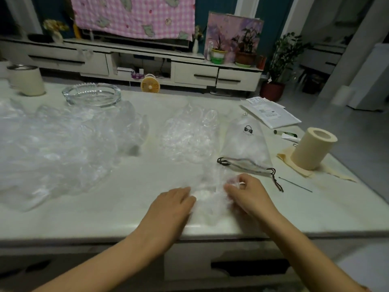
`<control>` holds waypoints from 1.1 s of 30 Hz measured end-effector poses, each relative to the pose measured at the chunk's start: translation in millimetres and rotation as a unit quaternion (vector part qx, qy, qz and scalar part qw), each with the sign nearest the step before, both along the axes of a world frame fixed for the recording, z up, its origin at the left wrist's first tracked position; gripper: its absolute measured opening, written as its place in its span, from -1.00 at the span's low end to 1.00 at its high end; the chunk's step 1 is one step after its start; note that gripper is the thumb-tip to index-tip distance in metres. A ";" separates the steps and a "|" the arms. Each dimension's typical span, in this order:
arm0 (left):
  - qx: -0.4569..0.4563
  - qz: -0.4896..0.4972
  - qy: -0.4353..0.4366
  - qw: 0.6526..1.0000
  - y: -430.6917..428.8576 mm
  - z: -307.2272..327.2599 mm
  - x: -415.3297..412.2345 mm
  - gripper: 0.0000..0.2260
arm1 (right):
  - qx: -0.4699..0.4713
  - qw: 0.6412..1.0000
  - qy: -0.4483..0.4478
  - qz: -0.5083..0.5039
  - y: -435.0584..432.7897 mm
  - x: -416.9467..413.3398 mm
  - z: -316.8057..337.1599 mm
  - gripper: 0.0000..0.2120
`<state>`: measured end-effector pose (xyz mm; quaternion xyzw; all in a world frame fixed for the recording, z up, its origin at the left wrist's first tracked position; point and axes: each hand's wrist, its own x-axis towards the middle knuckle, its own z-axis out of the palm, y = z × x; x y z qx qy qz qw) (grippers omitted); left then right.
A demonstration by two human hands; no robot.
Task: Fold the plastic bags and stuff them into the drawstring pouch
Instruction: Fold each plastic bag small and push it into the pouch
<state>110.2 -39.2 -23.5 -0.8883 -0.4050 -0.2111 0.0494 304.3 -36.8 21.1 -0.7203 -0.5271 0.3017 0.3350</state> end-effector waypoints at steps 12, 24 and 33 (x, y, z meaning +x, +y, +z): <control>-0.111 0.006 -0.110 0.988 9.5 38.2 -13.1 -0.59 | 0.188 0.928 -0.216 0.238 -11.2 -27.5 -14.2 -0.73; -0.266 0.096 0.162 0.945 9.0 18.0 -17.2 -0.14 | 0.037 0.885 -0.364 0.288 -15.1 -9.1 -29.3 -0.13; -0.195 -0.020 0.058 0.979 0.5 24.4 -49.9 -0.16 | 0.175 0.888 -0.269 0.328 -32.7 -1.1 -26.0 -0.72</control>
